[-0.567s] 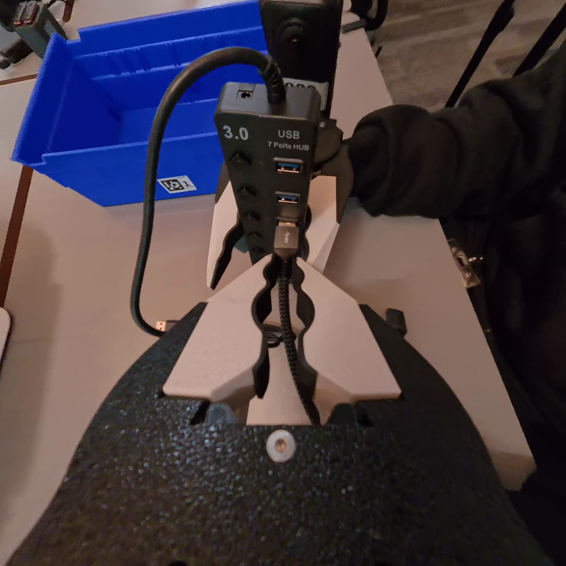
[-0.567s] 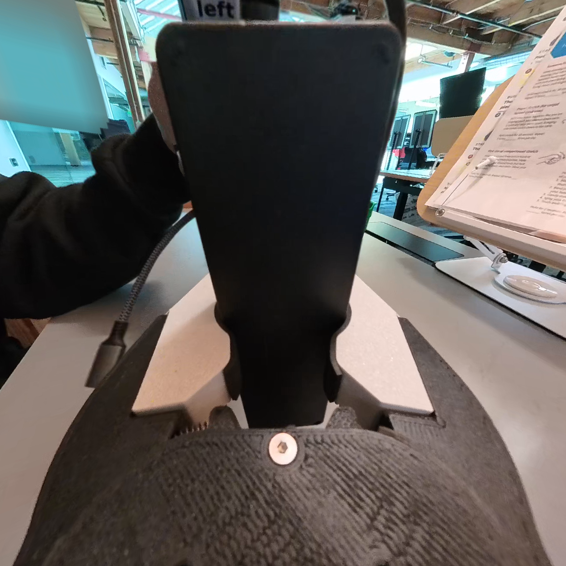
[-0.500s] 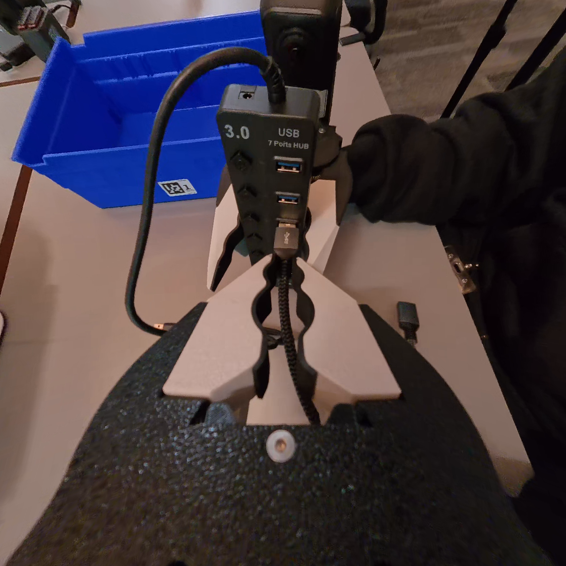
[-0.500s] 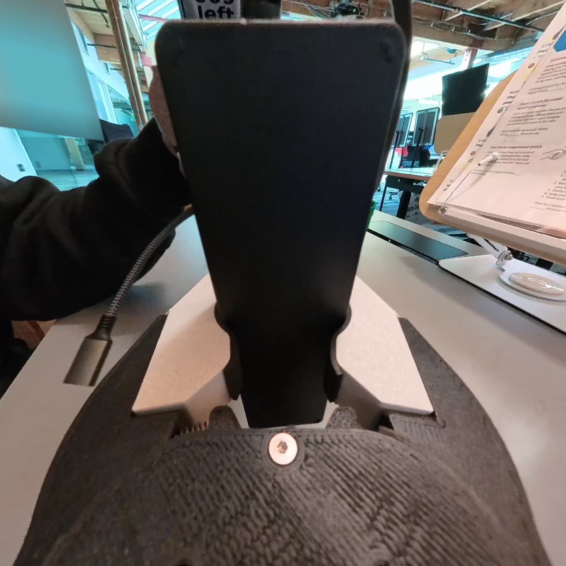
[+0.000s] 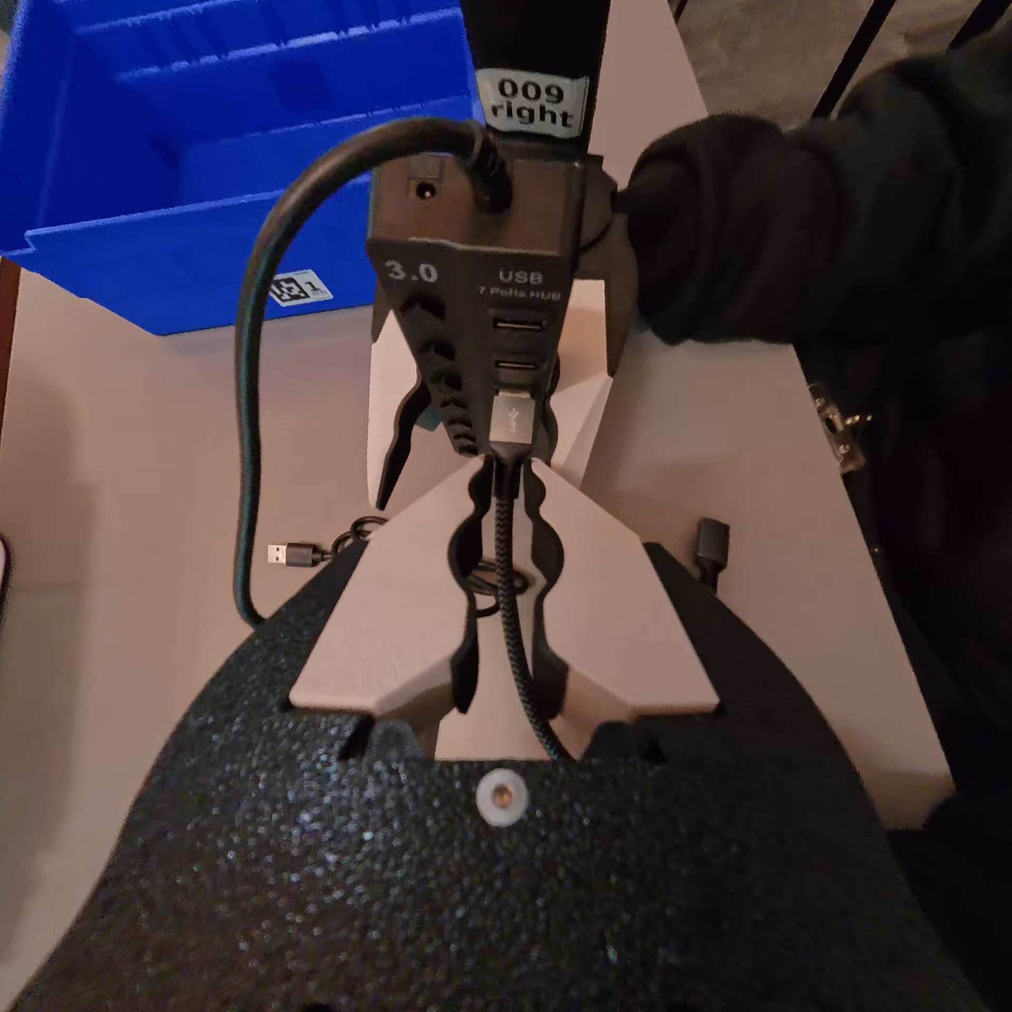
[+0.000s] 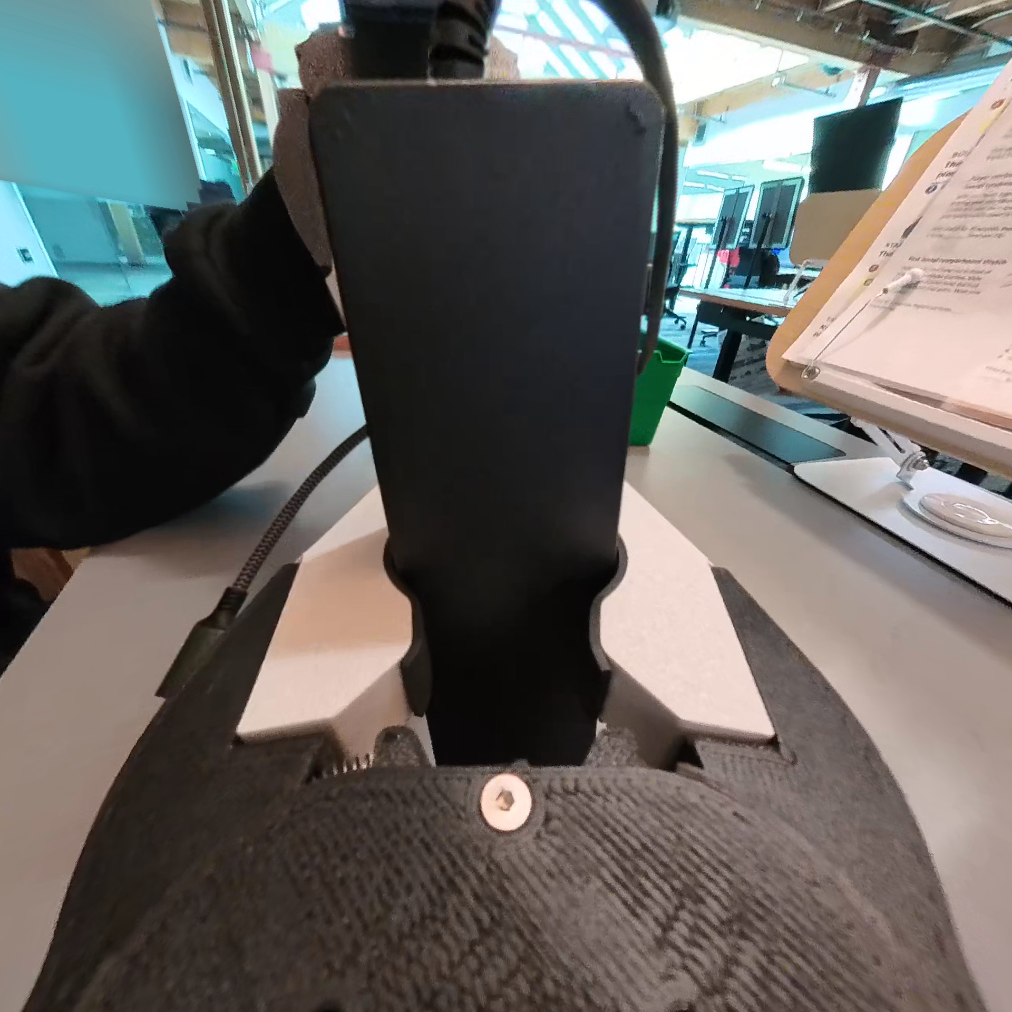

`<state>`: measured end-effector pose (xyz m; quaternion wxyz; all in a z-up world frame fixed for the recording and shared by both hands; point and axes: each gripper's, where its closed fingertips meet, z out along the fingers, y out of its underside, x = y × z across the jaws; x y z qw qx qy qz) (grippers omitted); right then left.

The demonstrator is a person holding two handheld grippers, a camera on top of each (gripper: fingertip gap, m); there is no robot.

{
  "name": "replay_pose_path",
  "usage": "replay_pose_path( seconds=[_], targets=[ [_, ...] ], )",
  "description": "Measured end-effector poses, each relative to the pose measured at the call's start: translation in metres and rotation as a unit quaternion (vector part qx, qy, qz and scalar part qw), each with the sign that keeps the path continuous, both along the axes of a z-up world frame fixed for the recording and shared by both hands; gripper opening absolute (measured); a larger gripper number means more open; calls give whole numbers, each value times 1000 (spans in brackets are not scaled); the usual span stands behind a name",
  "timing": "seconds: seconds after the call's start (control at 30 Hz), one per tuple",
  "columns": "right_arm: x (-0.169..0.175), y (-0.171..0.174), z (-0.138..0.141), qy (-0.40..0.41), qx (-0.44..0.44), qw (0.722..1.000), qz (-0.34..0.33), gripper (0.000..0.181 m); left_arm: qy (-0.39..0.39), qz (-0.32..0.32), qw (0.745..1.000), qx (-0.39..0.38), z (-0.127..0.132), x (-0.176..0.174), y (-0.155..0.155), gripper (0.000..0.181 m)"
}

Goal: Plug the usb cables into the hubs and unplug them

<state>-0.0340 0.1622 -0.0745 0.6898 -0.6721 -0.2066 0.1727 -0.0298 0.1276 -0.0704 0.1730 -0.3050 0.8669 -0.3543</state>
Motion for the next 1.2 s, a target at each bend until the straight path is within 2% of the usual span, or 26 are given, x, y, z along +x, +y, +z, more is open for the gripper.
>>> replay_pose_path(
  seconds=[0.03, 0.17, 0.23, 0.3, 0.37, 0.4, 0.47, 0.53, 0.67, 0.77, 0.87, 1.07, 1.2],
  targets=[
    [-1, 1, 1, 5, 1, 1000, -1, 65, -5, 9, 1000, -10, 5, 0, 1, 15],
    [-4, 5, -6, -18, -9, 1000, -7, 65, -78, 53, 993, -72, 43, 10, -2, 54],
    [-8, 6, -6, -14, -11, 1000, -1, 65, -109, 63, 986, -106, 58, 17, -12, 60],
    [-10, 6, -3, -6, -7, 1000, -1, 64, -116, 67, 985, -106, 60, 22, -21, 68],
    [-10, 6, -3, 3, -10, 1000, 4, 64, -139, 80, 983, -91, 61, 31, -24, 63],
    [-9, 5, -3, 11, -13, 1000, 6, 64, -152, 74, 982, -88, 62, 33, -27, 54],
    [-10, 4, -7, 8, -22, 1000, 14, 64, -156, 71, 982, -80, 61, 35, -30, 52],
    [-11, 5, -8, 16, -25, 999, 16, 64, -140, 72, 985, -69, 57, 33, -27, 52],
    [-10, 2, 14, 74, 14, 997, 23, 67, -139, 66, 986, -66, 58, 29, -24, 52],
    [-7, 5, 12, 66, 13, 998, 5, 75, -140, 76, 986, -46, 54, 31, -20, 52],
    [-7, 8, 11, 41, 16, 999, -14, 63, -139, 77, 986, -48, 53, 33, -21, 52],
    [-9, 6, 12, 19, 10, 1000, -18, 64, -133, 73, 986, -64, 57, 27, -23, 52],
    [0, 6, 18, 53, 15, 998, -29, 64, -111, 118, 986, -49, 67, 10, 0, 65]
  ],
)
